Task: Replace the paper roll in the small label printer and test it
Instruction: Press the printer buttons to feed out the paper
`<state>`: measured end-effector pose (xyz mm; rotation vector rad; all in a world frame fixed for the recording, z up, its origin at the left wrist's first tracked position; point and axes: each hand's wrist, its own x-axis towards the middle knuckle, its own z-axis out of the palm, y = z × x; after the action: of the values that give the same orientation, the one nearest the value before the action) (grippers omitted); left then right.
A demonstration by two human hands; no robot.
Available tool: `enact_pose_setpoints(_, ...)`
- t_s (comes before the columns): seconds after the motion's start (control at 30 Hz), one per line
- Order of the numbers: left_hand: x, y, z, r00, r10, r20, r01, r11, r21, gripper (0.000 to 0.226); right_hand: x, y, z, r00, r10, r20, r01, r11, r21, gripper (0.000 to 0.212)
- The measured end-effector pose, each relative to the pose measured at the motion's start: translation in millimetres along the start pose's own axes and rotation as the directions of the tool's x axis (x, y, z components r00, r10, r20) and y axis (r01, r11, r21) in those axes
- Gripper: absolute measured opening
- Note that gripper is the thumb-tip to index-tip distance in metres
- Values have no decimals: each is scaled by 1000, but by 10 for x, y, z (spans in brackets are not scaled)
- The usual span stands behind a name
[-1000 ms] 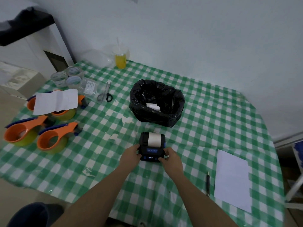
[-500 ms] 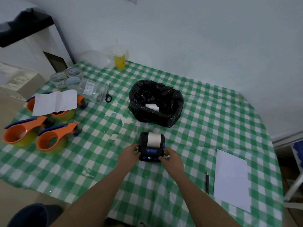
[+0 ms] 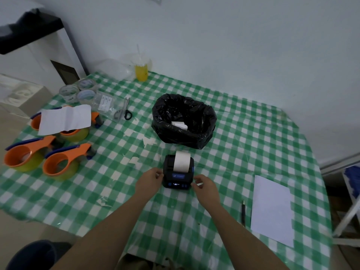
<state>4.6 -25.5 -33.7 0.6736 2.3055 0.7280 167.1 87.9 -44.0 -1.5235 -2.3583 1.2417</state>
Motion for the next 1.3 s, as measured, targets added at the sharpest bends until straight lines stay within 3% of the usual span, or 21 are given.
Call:
enact_pose_setpoints(0.57,-159,-58,-4,1000,-3,-11,3,1000,2,23,-145,68,47,1000,-12,-5,12,1000,-6,23)
enact_pose_setpoints(1.3,-418,-48,130,995,61,-76,-47,983,176,22,-336,186,-47,998,-62,-12,61,998,-8,23)
